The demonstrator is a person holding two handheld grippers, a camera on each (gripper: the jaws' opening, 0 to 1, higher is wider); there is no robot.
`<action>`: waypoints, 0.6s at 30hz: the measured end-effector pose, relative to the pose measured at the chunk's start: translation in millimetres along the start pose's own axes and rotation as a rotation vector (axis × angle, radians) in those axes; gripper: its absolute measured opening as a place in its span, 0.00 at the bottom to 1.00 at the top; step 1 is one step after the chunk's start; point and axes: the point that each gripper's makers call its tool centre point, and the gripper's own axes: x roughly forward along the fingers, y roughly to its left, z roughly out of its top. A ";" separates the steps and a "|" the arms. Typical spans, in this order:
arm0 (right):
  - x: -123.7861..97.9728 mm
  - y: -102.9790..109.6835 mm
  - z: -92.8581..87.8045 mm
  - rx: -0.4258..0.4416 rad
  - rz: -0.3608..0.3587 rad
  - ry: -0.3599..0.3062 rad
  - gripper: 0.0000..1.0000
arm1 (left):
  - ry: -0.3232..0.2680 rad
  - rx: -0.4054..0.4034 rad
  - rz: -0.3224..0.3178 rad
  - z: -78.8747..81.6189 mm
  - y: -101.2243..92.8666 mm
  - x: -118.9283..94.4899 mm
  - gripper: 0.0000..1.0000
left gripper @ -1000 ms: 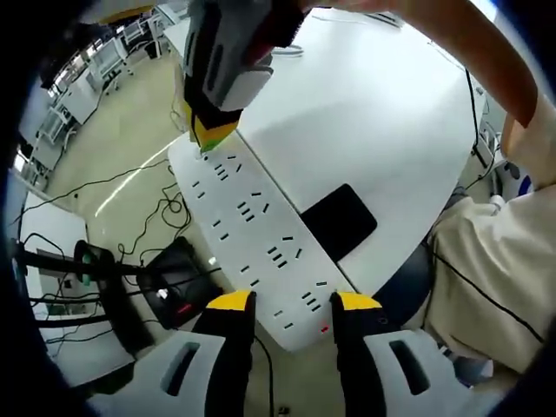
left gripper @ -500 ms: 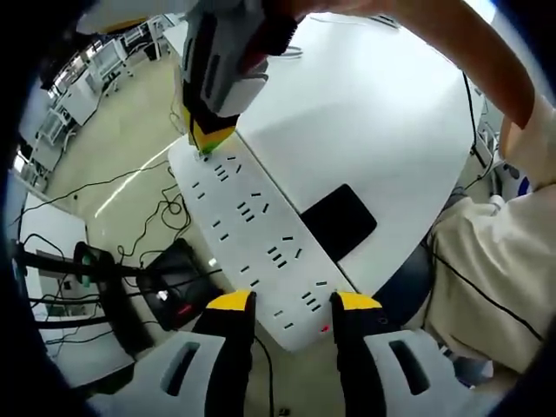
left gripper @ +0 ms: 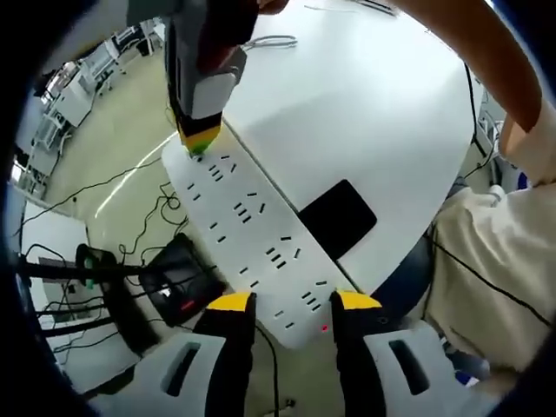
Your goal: Pick up the power strip scattered on the table, fix it on the side mounting bracket of the table, and press the switch
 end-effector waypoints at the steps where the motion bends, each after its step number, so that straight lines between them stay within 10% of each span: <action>1: 0.5 0.4 -0.3 -0.004 -0.008 0.009 0.00 | -0.017 -0.002 -0.002 -0.4 -0.2 -0.3 0.40; 18: -0.9 2.3 -3.5 0.060 0.015 0.062 0.00 | -0.038 -0.006 0.001 4.1 8.8 1.5 0.39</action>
